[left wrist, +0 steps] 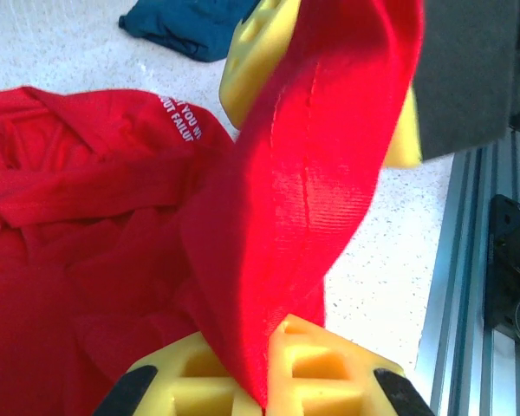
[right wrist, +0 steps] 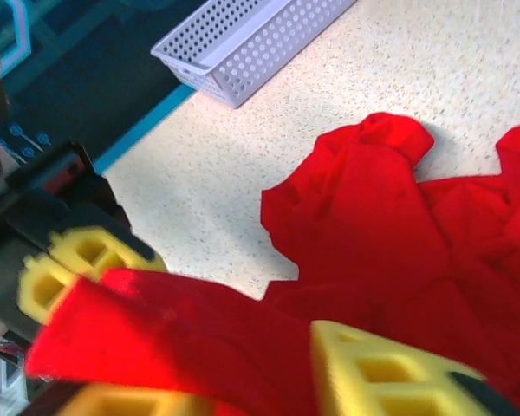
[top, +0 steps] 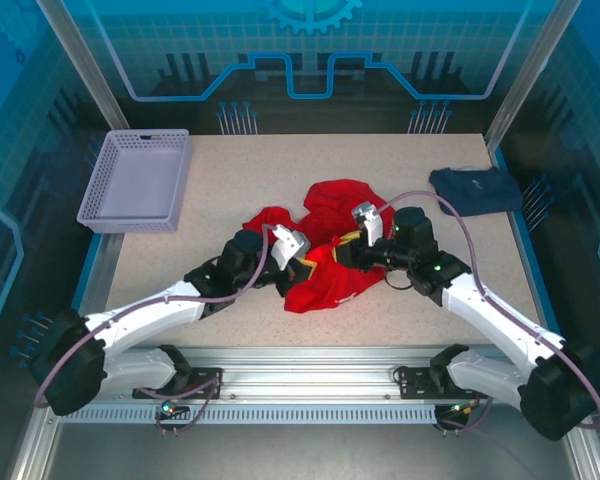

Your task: Fold the inside-out t-shirt

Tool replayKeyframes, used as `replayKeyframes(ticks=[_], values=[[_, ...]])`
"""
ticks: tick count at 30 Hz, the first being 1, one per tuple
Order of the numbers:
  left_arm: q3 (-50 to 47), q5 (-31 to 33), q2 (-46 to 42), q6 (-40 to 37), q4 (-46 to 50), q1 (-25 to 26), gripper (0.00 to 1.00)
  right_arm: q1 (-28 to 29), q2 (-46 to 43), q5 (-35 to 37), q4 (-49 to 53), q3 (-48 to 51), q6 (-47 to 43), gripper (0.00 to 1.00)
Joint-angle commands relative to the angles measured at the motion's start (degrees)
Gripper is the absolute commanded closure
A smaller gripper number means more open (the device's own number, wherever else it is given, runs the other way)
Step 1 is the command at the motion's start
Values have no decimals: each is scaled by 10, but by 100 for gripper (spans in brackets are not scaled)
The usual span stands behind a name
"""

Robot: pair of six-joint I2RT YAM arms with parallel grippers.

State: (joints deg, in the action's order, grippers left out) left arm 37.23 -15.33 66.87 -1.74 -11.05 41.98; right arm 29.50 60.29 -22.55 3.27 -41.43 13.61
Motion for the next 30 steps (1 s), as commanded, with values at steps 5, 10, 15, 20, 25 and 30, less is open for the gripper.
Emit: replayKeyframes(ticks=[5,10,15,20,25,30], values=[[-20,-28,-66,-82,61,-17,100,42,-50,36,33,-24,-186,52],[-11,-44,-66,-79,73,-28,100,27,-24,-52,61,-51,-241,51],[-9,-51,-56,-72,73,-30,100,18,1,-99,66,-65,-251,59],[-9,-50,-55,-67,71,-31,100,15,24,-119,73,-75,-254,84],[-10,-39,-53,-50,72,-39,100,8,18,-95,61,-72,-214,100],[-29,33,-71,-22,50,-45,63,-12,15,-80,82,-111,-100,100]])
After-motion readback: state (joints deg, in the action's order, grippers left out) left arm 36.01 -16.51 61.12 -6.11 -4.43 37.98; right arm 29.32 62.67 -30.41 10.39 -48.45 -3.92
